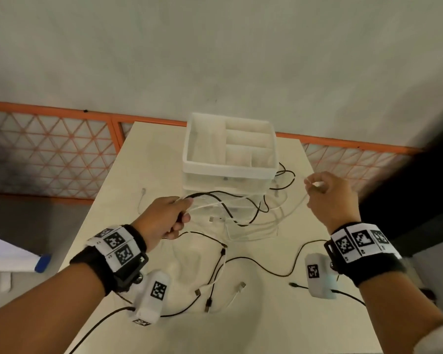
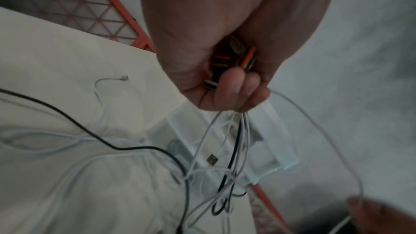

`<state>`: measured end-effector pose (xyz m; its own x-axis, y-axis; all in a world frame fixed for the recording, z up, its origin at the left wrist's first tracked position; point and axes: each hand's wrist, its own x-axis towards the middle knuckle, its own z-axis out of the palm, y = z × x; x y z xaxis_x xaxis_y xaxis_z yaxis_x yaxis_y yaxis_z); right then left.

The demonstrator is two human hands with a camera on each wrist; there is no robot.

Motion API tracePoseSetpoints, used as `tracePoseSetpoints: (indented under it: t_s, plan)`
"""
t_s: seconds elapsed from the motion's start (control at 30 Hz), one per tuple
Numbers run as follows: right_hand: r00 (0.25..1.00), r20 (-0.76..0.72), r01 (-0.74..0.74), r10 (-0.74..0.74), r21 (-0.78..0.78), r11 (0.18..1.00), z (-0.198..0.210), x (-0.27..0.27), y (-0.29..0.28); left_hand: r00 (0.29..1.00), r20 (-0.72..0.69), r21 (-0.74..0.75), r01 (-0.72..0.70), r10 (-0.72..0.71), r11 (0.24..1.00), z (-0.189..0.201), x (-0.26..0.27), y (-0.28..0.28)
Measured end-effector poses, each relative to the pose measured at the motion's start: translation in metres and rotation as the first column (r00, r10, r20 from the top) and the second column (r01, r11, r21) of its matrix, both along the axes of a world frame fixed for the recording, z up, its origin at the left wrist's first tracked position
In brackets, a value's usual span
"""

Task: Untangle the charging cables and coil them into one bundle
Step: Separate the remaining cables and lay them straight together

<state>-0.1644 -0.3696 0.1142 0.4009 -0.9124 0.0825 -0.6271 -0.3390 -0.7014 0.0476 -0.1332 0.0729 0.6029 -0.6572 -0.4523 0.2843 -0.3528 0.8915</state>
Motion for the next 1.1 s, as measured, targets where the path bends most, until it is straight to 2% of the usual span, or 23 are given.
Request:
tracePoseSetpoints:
  t_s: [0.07, 0.1, 0.17, 0.23, 0.3, 0.37, 0.4, 0.47, 0.53, 0.6, 0.67, 0.73, 0.8, 0.9, 0.97, 1.03, 1.1]
  plan:
    - [0.989, 0.144, 0.005, -0.037, 0.218, 0.976, -0.005, -0.008, -0.007, 1.0, 0.012, 0.004, 0.027, -0.028, 1.0, 0.009, 0.0, -0.003]
    - [0.965, 0.263, -0.061, -0.023, 0.306, 0.95, -0.004, -0.011, -0.008, 0.997, 0.046, 0.045, 0.065, -0.067, 0.997, 0.011, -0.002, -0.005]
    - [0.871, 0.485, -0.272, 0.073, 0.353, 0.895, 0.002, -0.013, -0.004, 0.983, 0.1, 0.163, 0.138, -0.156, 0.977, 0.01, -0.009, -0.009]
    - [0.776, 0.608, -0.439, 0.165, 0.334, 0.834, 0.01, -0.011, 0.007, 0.979, 0.105, 0.217, 0.149, -0.175, 0.965, 0.008, -0.019, -0.015]
    - [0.772, 0.563, -0.518, 0.295, 0.288, 0.806, 0.011, -0.007, 0.02, 0.993, 0.094, 0.161, 0.059, -0.075, 0.985, 0.01, -0.026, -0.023]
    - [0.798, 0.373, -0.57, 0.473, 0.21, 0.795, 0.007, -0.002, 0.029, 0.997, 0.024, 0.029, -0.072, 0.072, 0.997, 0.018, -0.032, -0.032]
    - [0.789, 0.298, -0.602, 0.538, 0.194, 0.775, 0.006, 0.0, 0.032, 0.993, -0.03, -0.046, -0.116, 0.115, 0.992, 0.024, -0.036, -0.038]
    - [0.755, 0.243, -0.653, 0.609, 0.198, 0.731, 0.011, 0.004, 0.035, 0.986, -0.105, -0.179, -0.147, 0.129, 0.973, 0.038, -0.044, -0.049]
    - [0.712, 0.246, -0.7, 0.657, 0.175, 0.693, 0.024, 0.008, 0.038, 0.986, -0.121, -0.268, -0.14, 0.111, 0.953, 0.047, -0.052, -0.06]
    - [0.697, 0.285, -0.697, 0.658, 0.05, 0.715, 0.041, 0.01, 0.037, 0.99, -0.099, -0.27, -0.128, 0.105, 0.954, 0.048, -0.058, -0.067]
    - [0.695, 0.405, -0.613, 0.594, -0.098, 0.784, 0.061, 0.01, 0.028, 0.986, -0.084, -0.177, -0.155, 0.142, 0.972, 0.041, -0.059, -0.069]
    - [0.671, 0.503, -0.549, 0.544, -0.155, 0.821, 0.075, 0.009, 0.016, 0.969, -0.128, -0.053, -0.218, 0.21, 0.975, 0.027, -0.056, -0.064]
    - [0.685, 0.463, -0.549, 0.562, -0.178, 0.816, 0.078, 0.007, 0.008, 0.94, -0.187, -0.001, -0.291, 0.285, 0.957, 0.018, -0.05, -0.057]
    - [0.715, 0.271, -0.641, 0.645, -0.116, 0.759, 0.061, 0.006, 0.009, 0.91, -0.257, -0.13, -0.367, 0.326, 0.921, 0.025, -0.038, -0.053]
    - [0.714, 0.222, -0.677, 0.664, -0.025, 0.736, 0.052, 0.006, 0.014, 0.915, -0.285, -0.234, -0.357, 0.287, 0.904, 0.039, -0.034, -0.055]
    - [0.709, 0.22, -0.69, 0.67, 0.019, 0.723, 0.05, 0.008, 0.018, 0.934, -0.29, -0.297, -0.297, 0.21, 0.908, 0.05, -0.035, -0.058]
    - [0.715, 0.234, -0.68, 0.659, 0.012, 0.733, 0.052, 0.012, 0.019, 0.968, -0.232, -0.312, -0.166, 0.094, 0.936, 0.053, -0.04, -0.062]
